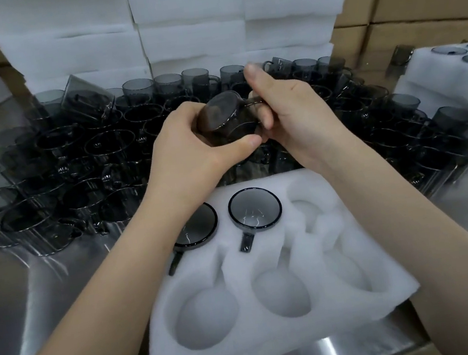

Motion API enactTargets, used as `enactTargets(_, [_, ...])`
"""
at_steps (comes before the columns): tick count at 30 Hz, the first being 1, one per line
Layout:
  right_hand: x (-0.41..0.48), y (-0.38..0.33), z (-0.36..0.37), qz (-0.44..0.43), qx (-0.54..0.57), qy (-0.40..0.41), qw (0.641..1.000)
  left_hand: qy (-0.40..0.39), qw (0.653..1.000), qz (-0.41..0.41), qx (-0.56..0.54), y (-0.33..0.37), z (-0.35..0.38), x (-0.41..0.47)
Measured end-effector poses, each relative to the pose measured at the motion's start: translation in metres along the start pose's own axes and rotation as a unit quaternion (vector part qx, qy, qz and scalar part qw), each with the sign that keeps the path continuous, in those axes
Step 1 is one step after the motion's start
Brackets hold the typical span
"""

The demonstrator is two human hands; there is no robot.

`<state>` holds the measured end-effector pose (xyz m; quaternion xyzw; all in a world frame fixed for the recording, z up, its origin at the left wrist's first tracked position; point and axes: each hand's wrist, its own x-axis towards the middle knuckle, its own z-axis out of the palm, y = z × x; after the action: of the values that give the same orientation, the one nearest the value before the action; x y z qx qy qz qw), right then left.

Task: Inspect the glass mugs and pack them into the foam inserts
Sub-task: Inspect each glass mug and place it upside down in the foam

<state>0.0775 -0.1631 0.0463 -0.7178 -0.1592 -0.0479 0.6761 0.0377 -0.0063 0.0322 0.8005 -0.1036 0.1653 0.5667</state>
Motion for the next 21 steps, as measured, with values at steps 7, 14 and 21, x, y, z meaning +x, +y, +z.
enactTargets(7, [-0.003,-0.003,-0.001,-0.030,0.082,-0.032,0.996,-0.003,0.986,0.023,-0.167,-0.006,-0.003,0.003])
enactTargets(14, [-0.009,0.000,0.008,0.007,0.024,-0.121,0.992,-0.050,0.994,0.045,-0.089,-0.002,-0.002,0.002])
enactTargets(21, [-0.012,-0.003,0.015,-0.091,-0.138,-0.052,0.985,0.036,0.993,0.108,0.038,0.011,0.003,-0.008])
